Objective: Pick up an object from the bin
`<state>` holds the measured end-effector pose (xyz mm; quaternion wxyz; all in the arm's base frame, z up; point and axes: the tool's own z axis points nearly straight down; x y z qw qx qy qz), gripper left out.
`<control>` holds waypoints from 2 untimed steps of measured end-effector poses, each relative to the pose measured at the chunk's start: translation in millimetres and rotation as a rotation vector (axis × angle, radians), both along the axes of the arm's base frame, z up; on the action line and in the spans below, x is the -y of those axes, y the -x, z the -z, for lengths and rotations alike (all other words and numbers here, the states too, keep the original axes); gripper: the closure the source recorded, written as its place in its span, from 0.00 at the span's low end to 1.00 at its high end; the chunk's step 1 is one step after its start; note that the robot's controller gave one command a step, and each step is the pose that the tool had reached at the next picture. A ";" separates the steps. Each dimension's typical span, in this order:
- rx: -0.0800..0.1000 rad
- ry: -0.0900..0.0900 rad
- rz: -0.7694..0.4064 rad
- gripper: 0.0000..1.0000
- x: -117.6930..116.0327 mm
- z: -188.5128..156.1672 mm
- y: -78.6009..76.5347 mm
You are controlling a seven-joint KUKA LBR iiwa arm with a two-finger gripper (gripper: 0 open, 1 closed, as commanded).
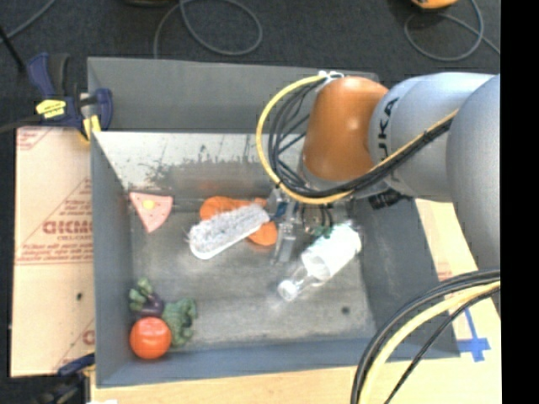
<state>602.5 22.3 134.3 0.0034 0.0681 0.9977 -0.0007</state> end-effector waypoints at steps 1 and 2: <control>0.029 -0.001 -0.006 0.00 4.3 -8.3 -11.9; 0.006 -0.002 0.115 0.00 -5.6 30.7 -4.3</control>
Offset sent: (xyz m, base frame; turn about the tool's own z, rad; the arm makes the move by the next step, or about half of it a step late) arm 0.0004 0.0175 -0.0495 0.2013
